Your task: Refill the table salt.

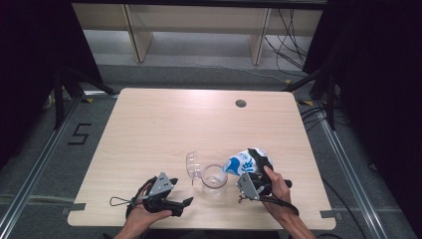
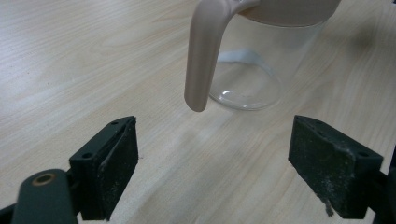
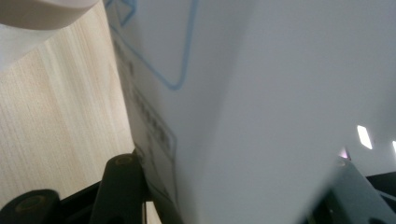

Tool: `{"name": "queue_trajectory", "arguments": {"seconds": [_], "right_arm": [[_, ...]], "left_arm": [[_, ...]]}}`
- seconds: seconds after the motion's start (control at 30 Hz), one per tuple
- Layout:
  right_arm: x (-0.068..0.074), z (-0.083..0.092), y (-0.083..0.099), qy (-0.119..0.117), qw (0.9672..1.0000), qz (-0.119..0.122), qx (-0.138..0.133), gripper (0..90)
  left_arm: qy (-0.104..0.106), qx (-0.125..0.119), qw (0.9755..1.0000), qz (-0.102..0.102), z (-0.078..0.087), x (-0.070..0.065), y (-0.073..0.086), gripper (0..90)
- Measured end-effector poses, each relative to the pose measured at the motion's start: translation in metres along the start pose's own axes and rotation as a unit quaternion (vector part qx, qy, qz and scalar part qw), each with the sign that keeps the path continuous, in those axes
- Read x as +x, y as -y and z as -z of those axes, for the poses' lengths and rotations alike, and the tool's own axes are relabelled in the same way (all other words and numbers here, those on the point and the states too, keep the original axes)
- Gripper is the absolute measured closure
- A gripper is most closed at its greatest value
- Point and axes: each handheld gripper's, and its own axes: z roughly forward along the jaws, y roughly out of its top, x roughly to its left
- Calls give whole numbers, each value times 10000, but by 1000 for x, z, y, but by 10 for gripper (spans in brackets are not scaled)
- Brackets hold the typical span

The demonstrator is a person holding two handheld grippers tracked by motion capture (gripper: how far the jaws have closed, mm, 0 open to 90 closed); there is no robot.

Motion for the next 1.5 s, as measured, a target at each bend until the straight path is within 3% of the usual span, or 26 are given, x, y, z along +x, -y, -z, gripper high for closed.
{"name": "queue_trajectory", "arguments": {"seconds": [0.03, 0.07, 0.57, 0.83, 0.9, 1.03, 1.07, 1.17, 1.3, 1.37, 1.5], "right_arm": [[-2, 0, 0, 44, 9999, 146, -27, 495], [0, 0, 0, 20, 10000, -40, 8, 495], [0, 2, 0, 114, 9999, 81, 42, 497], [-2, 1, 0, 204, 9995, 234, 47, 497], [-1, 0, 0, 193, 9997, 171, 6, 499], [-2, 0, 0, 236, 9993, 278, 43, 499], [-3, 0, -1, 260, 9987, 433, 27, 500], [-1, 0, -1, 259, 9991, 344, 44, 500], [-1, 0, -2, 313, 9976, 618, -15, 502], [0, -1, -1, 274, 9976, 630, -84, 502], [2, 0, -2, 295, 9979, 570, -23, 504]], "left_arm": [[-9, 50, 10000, -9, 1, 0, 0, 156], [-11, 37, 10000, -5, 0, 0, 0, 156], [-33, 70, 9999, -99, 1, 1, 0, 155], [-43, 14, 10000, -10, 0, -1, 0, 155], [-41, 69, 10000, -14, 0, -1, 0, 155], [-44, 18, 10000, -7, 0, -1, 0, 156], [-47, 45, 10000, -46, 0, 0, 0, 155], [-51, 33, 10000, 15, 0, -1, 0, 155], [-31, 33, 10000, -73, 0, 0, 0, 155], [-39, 7, 10000, 33, -1, -1, 0, 155], [-12, 29, 10000, 12, 0, -1, 0, 156]]}}
